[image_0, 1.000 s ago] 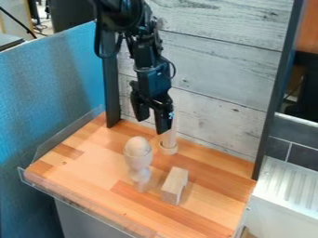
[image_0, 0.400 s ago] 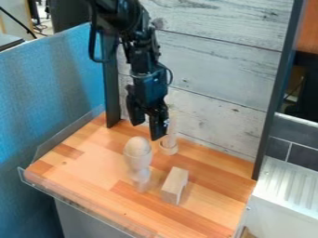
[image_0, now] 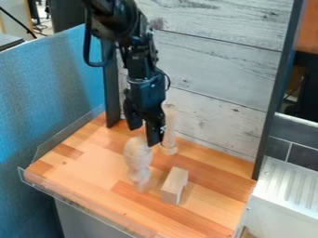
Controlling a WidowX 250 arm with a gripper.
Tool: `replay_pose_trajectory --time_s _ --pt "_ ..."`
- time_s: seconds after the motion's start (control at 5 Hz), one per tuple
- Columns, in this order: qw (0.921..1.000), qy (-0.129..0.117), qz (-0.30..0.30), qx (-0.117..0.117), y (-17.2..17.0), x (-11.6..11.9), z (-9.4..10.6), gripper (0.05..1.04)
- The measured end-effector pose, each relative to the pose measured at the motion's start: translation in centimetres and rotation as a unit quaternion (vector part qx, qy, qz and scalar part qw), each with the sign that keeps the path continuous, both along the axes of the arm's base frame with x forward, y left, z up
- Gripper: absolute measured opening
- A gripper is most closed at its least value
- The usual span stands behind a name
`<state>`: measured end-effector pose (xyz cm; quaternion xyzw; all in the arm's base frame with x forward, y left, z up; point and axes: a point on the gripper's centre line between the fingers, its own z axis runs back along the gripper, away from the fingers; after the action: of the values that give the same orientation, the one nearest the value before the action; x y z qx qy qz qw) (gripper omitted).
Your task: Move the wood sphere with wood cup on top of the wood rectangle
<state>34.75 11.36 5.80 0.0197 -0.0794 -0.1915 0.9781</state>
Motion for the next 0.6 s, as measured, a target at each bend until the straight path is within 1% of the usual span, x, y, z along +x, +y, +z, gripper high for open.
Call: replay_pose_trajectory --time_s 0.2,0.4,0.6 --pt "1.0000 0.001 0.000 0.000 0.05 -0.08 -0.07 1.001" --pt "1.0000 0.001 0.006 0.006 0.26 -0.08 -0.07 1.001" --pt "0.9998 0.007 0.010 0.017 0.58 -0.19 0.02 1.001"
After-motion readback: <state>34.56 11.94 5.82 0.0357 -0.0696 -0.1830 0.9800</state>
